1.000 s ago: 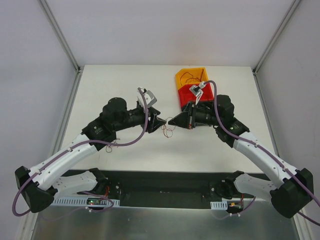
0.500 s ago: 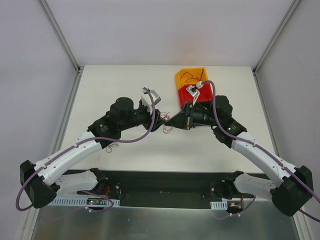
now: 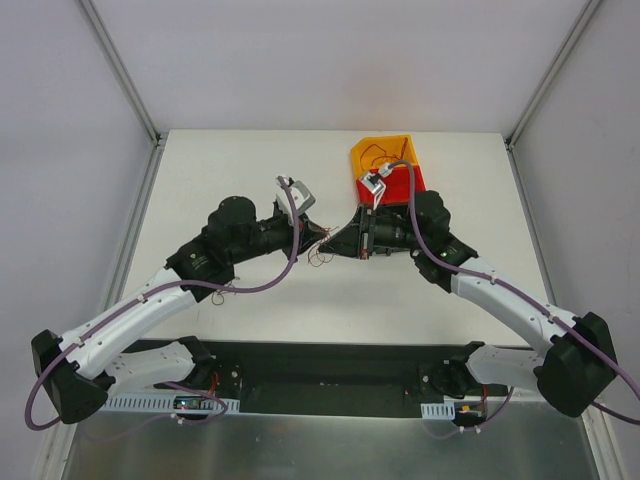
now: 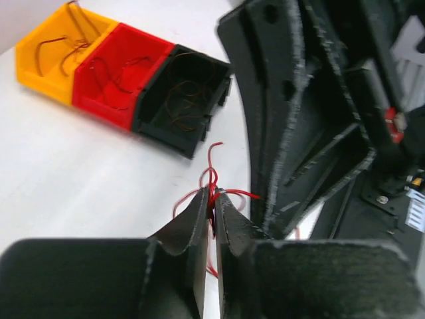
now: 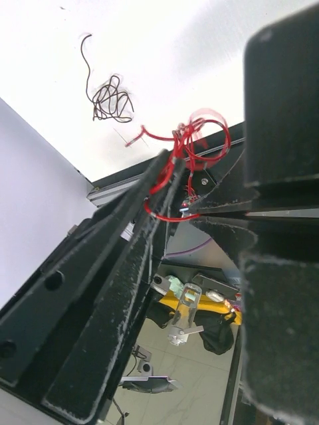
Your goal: Untangle the cables
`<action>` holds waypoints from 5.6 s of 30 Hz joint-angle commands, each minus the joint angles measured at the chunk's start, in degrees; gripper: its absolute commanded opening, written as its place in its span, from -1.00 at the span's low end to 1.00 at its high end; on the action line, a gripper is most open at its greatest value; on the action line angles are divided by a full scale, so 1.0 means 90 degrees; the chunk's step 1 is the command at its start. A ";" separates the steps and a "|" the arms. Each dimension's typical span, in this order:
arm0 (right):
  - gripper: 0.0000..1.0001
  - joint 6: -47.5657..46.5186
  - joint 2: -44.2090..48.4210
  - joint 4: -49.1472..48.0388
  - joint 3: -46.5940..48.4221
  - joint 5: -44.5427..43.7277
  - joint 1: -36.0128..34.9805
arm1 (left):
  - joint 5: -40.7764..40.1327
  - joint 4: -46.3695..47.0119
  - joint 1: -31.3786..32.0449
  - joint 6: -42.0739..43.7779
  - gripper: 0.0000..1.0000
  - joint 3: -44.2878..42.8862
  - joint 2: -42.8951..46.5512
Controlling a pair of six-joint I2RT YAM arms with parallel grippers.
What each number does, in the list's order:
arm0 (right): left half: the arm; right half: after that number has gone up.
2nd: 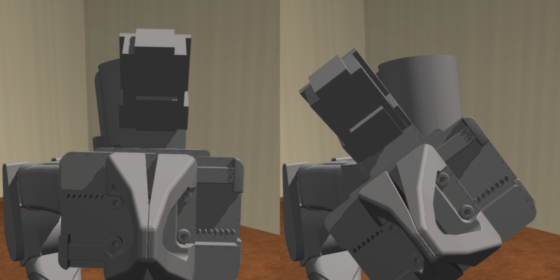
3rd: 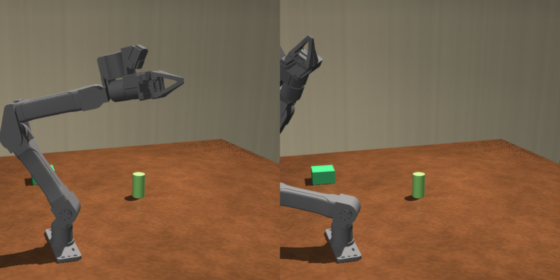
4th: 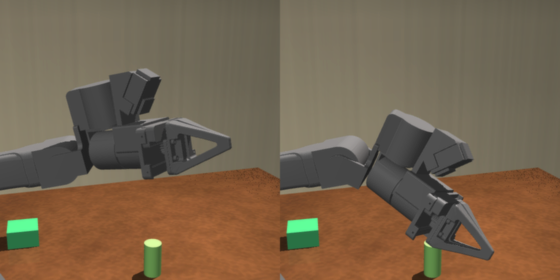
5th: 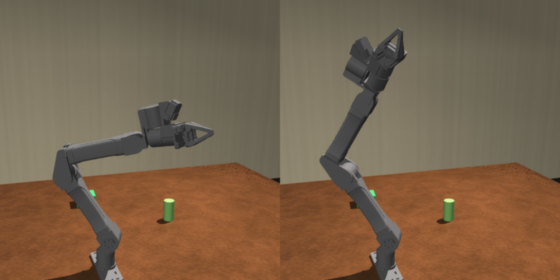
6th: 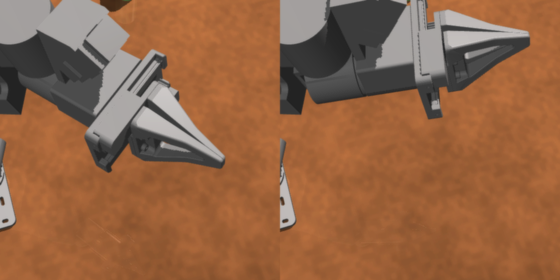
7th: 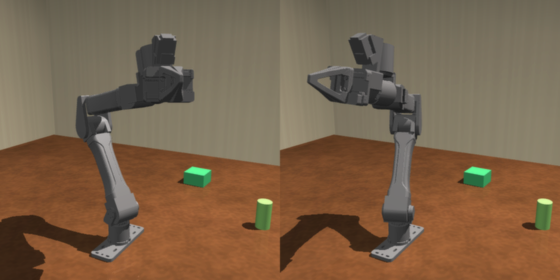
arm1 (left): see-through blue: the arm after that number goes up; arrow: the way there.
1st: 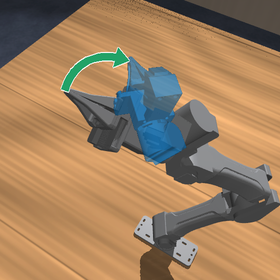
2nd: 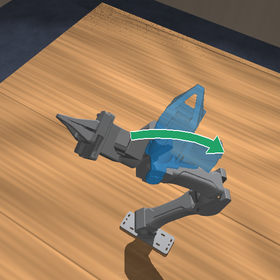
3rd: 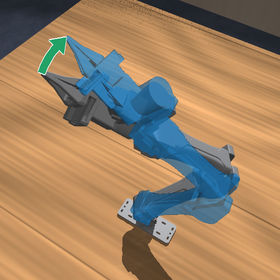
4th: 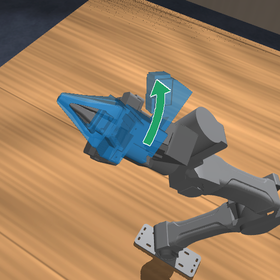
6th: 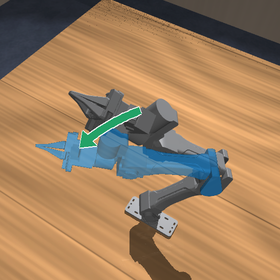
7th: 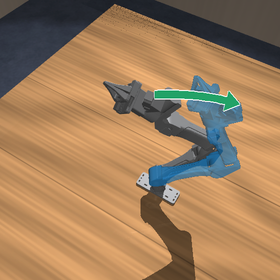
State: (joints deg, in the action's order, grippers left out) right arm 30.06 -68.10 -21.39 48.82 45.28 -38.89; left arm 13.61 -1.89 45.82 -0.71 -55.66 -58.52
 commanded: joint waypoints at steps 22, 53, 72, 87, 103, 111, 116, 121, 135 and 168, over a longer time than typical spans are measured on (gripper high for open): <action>-0.68 0.1601 -0.0764 -0.4107 -0.0531 -0.0177 -0.0542 | -0.0418 0.1128 0.0074 -0.0722 -1.00 0.0481 0.0565; -0.03 -0.0940 0.0292 0.0600 -0.0502 -0.2736 -0.0464 | -0.2088 0.0454 0.0065 -0.1083 -1.00 0.0296 0.0536; -0.27 0.0038 -0.0724 -0.0358 -0.0170 -0.2589 -0.0708 | -0.1668 0.0522 0.0074 -0.1103 -1.00 0.0286 0.0506; -0.99 -0.2724 0.1119 0.2746 0.0298 -0.5362 -0.0727 | -0.1871 0.0513 0.0074 -0.0624 -0.34 0.0471 0.1112; -0.99 -0.3995 0.2136 0.3216 0.0259 -0.4425 -0.0659 | 0.0910 0.0640 0.0065 -0.0751 0.60 0.0091 0.0741; -0.99 -0.4073 0.2390 0.3519 0.0211 -0.4991 -0.0659 | 0.0004 0.0698 0.0065 -0.0751 0.82 0.0305 0.1160; -0.99 -0.4044 0.2342 0.3509 0.0240 -0.4992 -0.0669 | 0.0469 0.0670 0.0055 -0.0780 0.91 0.0160 0.1035; -0.99 -0.4004 0.2303 0.3373 0.0250 -0.4992 -0.0669 | 0.0656 0.0279 0.0065 -0.0907 0.50 -0.0193 0.0536; -0.99 -0.4092 0.2498 0.3333 0.0191 -0.5431 -0.0669 | 0.0588 0.0074 0.0045 -0.1434 0.08 -0.0300 0.0107; -0.99 -0.3125 0.4118 0.4310 -0.0287 -1.0841 -0.0669 | -0.3073 -0.0210 -0.0033 -0.0888 -1.00 0.0042 0.0633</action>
State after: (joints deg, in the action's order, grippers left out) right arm 1.08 -34.13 15.07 46.89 -37.87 -45.08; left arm -1.87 -4.23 46.02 -10.83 -56.27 -55.88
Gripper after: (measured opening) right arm 0.009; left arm 0.006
